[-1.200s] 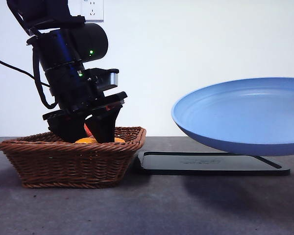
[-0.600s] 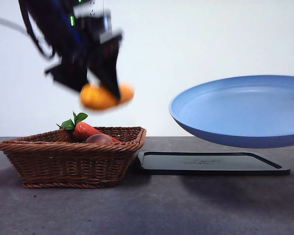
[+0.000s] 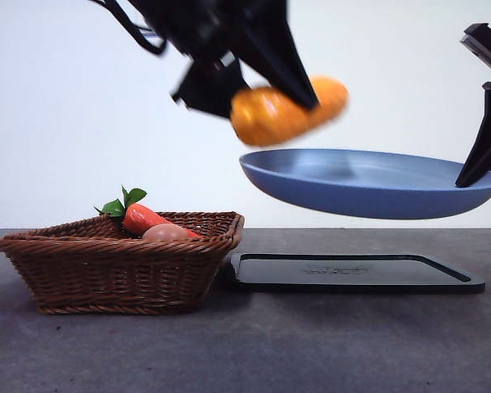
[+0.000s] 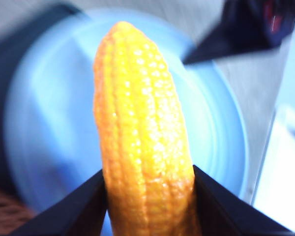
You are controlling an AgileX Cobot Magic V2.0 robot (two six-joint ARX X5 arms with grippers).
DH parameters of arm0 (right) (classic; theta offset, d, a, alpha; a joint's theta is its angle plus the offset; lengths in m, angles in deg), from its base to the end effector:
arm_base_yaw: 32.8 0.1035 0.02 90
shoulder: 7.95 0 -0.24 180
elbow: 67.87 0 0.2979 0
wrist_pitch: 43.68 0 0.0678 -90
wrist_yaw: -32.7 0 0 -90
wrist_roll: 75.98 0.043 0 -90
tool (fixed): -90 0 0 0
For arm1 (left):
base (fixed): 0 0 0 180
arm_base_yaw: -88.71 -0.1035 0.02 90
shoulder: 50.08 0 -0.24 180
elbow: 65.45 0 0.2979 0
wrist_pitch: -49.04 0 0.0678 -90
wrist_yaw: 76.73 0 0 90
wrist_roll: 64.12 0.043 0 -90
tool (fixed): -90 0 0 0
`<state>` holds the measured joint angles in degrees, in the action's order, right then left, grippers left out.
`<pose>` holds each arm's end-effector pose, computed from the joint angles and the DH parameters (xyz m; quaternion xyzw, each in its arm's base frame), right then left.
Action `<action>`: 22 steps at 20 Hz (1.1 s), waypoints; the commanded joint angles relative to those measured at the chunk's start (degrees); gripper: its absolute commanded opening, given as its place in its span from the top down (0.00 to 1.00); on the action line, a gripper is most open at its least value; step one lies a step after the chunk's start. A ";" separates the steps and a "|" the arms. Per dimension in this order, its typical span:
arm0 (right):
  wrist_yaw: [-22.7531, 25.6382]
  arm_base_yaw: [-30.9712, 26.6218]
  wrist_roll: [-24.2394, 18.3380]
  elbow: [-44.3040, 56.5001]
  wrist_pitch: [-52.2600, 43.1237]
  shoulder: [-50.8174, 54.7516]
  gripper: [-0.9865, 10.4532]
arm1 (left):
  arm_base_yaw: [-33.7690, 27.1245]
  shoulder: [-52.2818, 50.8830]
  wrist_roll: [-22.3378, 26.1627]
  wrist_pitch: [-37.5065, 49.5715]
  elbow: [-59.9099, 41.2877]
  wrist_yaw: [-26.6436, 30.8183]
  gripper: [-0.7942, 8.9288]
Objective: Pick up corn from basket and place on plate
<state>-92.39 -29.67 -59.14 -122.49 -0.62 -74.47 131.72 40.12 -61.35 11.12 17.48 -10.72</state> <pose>0.2732 0.0397 0.1779 0.2484 0.4814 0.2224 0.8106 0.2746 -0.2800 0.2298 0.0821 0.3665 -0.5186 0.7681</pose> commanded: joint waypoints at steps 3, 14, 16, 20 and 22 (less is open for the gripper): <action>-1.14 0.04 0.79 -0.94 -0.81 -0.55 0.91 | 1.77 5.90 2.56 0.81 1.01 0.26 0.67; -0.92 0.04 0.26 -0.94 -0.90 -0.59 0.91 | 2.08 7.45 2.10 0.63 1.81 0.50 0.49; -0.81 0.04 0.22 -0.94 -1.03 -1.16 0.91 | 2.08 7.43 2.10 -0.59 3.58 0.46 0.49; 0.20 0.02 0.13 -0.94 -2.82 -3.96 0.91 | 2.03 6.80 2.27 -5.22 9.55 0.46 0.49; 0.57 -0.02 0.48 -0.94 -5.25 -5.86 0.91 | 1.84 6.80 2.40 -7.74 12.74 0.48 0.49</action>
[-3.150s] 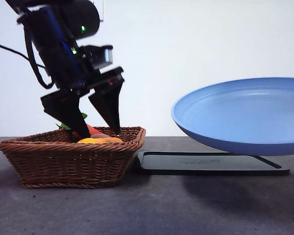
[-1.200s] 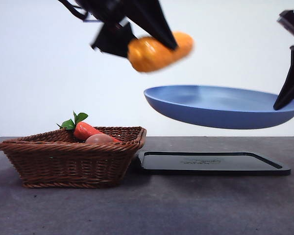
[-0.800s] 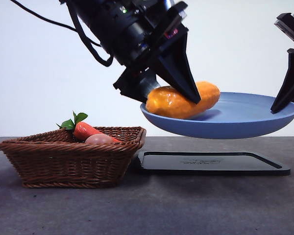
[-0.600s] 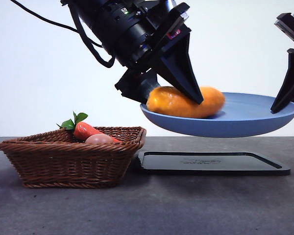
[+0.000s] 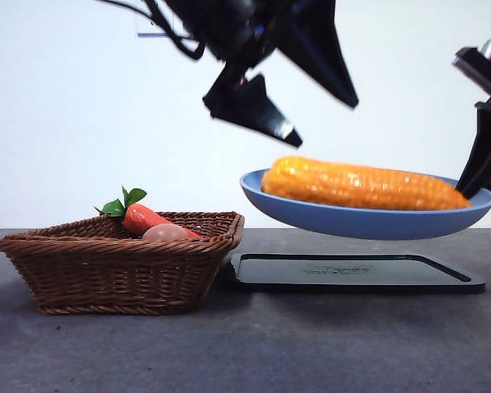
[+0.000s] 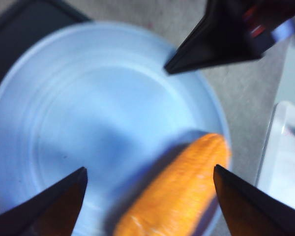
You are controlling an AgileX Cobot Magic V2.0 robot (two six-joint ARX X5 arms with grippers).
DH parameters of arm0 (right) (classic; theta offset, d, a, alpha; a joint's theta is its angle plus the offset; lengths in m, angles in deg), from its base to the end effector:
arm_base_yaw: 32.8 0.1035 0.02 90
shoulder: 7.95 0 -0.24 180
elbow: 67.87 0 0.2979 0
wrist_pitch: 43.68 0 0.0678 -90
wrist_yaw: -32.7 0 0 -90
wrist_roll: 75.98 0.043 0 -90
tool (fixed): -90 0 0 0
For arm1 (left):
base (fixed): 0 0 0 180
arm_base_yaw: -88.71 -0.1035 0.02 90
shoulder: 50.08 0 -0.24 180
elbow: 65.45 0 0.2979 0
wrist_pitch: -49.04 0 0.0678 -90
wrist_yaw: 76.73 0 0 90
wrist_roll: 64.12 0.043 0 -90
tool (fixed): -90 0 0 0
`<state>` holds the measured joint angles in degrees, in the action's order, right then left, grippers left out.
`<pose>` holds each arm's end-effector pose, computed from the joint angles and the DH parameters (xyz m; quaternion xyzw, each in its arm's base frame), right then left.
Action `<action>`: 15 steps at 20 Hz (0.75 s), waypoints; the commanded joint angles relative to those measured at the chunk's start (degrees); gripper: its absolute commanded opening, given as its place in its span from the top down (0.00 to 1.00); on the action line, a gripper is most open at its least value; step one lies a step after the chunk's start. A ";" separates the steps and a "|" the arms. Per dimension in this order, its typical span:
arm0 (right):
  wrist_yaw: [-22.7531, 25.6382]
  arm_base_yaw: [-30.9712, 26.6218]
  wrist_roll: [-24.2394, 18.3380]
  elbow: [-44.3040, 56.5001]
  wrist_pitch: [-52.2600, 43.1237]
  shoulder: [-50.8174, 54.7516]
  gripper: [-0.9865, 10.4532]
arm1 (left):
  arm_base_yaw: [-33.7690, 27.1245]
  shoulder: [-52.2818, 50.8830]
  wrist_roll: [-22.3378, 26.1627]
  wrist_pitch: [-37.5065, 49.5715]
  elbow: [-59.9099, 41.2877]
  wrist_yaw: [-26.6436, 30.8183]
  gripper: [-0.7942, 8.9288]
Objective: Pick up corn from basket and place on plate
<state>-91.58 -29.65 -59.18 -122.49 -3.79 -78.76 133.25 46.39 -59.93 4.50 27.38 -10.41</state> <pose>0.2831 0.0398 0.1614 0.2469 0.4894 0.2140 0.8086 0.2843 -0.3040 0.2432 0.1015 0.3824 -0.5263 0.7526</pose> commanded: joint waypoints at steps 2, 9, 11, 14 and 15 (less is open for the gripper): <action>-0.24 -0.35 1.27 -1.01 -4.98 -3.54 0.91 | 0.11 0.52 1.01 -2.82 4.92 0.15 0.49; -0.22 -3.58 0.83 -11.54 -6.21 -15.65 0.91 | 0.11 0.52 0.72 -3.87 6.29 0.13 0.49; -0.20 -3.91 0.79 -15.82 -5.62 -20.68 0.91 | 0.11 0.52 0.70 -3.85 6.29 0.13 0.49; -0.24 -3.89 0.87 -20.79 -5.38 -27.63 0.91 | 0.11 0.52 0.70 -3.82 6.29 0.13 0.49; -0.24 -3.87 0.87 -22.10 -5.07 -29.51 0.91 | 0.11 0.52 0.70 -3.82 6.29 0.13 0.49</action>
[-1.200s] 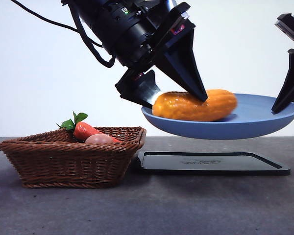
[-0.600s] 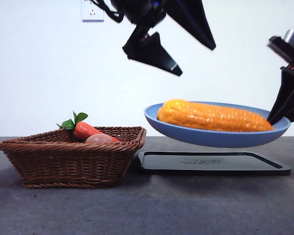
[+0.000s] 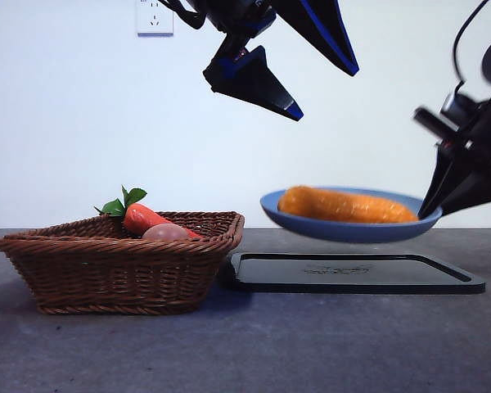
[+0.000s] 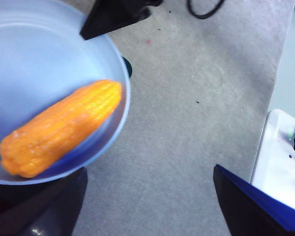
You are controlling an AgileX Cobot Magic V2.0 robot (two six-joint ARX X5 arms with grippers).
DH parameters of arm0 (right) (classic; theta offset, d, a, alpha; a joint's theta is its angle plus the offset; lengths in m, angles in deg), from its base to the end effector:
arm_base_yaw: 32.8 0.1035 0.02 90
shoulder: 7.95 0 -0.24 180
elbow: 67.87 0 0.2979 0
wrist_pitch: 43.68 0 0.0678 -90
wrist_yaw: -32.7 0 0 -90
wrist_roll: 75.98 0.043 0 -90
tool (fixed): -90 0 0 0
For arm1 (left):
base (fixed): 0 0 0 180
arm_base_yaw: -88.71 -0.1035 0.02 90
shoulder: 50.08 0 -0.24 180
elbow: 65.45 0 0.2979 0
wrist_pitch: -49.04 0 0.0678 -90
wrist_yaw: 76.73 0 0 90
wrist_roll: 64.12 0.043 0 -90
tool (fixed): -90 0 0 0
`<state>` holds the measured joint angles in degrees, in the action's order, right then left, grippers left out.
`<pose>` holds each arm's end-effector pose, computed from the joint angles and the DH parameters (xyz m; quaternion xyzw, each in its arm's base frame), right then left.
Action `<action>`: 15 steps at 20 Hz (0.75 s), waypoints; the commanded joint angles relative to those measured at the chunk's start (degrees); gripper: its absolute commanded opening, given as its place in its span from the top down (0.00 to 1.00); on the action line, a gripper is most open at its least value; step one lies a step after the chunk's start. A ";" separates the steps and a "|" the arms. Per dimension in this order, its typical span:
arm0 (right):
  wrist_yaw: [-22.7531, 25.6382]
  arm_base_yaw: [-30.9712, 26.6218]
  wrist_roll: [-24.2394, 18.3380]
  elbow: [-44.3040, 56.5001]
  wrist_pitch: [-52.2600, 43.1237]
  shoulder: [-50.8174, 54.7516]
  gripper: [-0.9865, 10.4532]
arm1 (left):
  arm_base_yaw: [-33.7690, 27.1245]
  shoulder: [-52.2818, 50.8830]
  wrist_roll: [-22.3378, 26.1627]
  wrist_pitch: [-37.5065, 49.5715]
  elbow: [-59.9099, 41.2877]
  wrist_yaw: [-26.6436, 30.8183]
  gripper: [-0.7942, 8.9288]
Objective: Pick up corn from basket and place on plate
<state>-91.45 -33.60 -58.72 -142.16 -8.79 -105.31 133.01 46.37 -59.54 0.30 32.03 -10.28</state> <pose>0.3800 0.0188 0.1372 0.2696 0.4946 0.1788 0.8067 0.2864 -0.3035 0.2680 0.1031 0.3771 -0.5259 0.7554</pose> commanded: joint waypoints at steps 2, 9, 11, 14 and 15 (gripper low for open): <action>-0.37 0.26 0.44 -4.44 -0.04 -6.32 0.91 | 0.35 0.55 0.31 0.50 1.64 0.00 0.49; -0.24 0.28 0.28 -5.42 -0.04 -10.88 0.91 | 0.35 0.55 0.31 0.61 1.64 0.00 0.49; -0.31 0.28 0.26 -5.42 -0.90 -10.88 0.91 | 0.35 0.55 0.31 0.59 1.64 0.00 0.49; -0.31 0.28 0.26 -5.42 -0.46 -10.88 0.87 | 0.35 0.55 0.28 0.28 1.64 0.00 0.49; -0.33 0.28 0.28 -5.42 -0.35 -10.88 0.83 | 0.35 0.55 0.28 0.24 1.64 0.00 0.49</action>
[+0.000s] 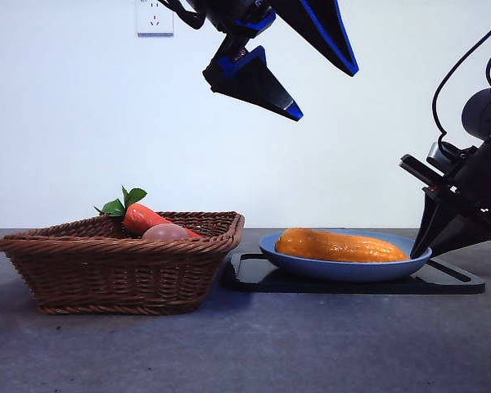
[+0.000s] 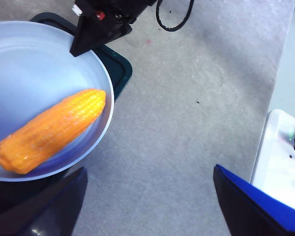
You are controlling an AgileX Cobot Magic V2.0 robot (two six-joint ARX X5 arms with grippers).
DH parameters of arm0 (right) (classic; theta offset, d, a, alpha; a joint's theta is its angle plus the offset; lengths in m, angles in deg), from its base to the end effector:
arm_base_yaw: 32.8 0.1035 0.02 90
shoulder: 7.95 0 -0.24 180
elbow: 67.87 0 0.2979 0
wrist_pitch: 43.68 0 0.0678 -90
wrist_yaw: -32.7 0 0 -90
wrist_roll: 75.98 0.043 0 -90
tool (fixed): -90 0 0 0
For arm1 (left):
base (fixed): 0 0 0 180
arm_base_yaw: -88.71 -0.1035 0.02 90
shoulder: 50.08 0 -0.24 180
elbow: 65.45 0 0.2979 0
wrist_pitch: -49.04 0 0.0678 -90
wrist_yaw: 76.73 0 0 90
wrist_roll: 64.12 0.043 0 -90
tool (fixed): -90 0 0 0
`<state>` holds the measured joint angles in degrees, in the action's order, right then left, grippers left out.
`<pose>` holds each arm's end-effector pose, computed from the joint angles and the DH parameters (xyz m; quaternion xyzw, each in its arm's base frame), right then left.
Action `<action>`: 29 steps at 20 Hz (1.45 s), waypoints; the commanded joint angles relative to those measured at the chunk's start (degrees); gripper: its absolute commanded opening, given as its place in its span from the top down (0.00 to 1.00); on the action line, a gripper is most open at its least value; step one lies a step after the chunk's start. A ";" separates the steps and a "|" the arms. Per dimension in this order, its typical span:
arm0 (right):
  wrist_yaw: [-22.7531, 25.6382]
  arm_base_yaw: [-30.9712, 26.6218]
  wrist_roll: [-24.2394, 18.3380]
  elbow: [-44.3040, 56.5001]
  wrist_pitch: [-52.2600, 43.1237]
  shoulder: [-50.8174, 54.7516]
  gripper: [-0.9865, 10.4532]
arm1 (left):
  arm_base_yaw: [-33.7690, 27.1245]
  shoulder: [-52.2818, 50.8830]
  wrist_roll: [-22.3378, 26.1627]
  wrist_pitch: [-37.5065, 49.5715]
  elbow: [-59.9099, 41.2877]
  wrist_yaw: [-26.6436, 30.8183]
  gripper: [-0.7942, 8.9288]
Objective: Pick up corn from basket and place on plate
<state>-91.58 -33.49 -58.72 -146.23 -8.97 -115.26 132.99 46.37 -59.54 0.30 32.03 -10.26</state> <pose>0.3982 0.0194 0.0958 0.2787 0.5342 0.1672 0.7804 0.2865 -0.3034 0.2680 0.1031 0.3771 -0.5257 0.7555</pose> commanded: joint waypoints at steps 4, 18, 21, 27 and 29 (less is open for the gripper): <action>-0.57 0.15 0.31 -1.38 0.35 -0.79 0.76 | 0.37 0.55 0.28 0.17 1.64 0.00 0.49; 4.15 1.64 -15.76 -1.60 28.06 31.10 0.76 | 0.35 0.55 0.31 -1.07 1.64 0.02 0.52; 4.17 6.05 -17.97 -1.57 34.47 37.46 0.76 | 0.35 0.55 0.33 -1.92 1.64 0.02 0.57; 4.33 13.03 -21.00 -1.51 40.30 41.97 0.90 | 0.35 0.55 0.33 -4.68 1.64 0.02 0.85; 4.33 14.51 -22.27 -1.44 40.76 41.94 0.91 | 0.37 0.55 0.33 -5.46 1.64 0.00 0.91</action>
<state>-87.23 -19.13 -79.31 -146.71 31.95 -72.75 132.99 46.37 -59.54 -5.45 32.03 -10.26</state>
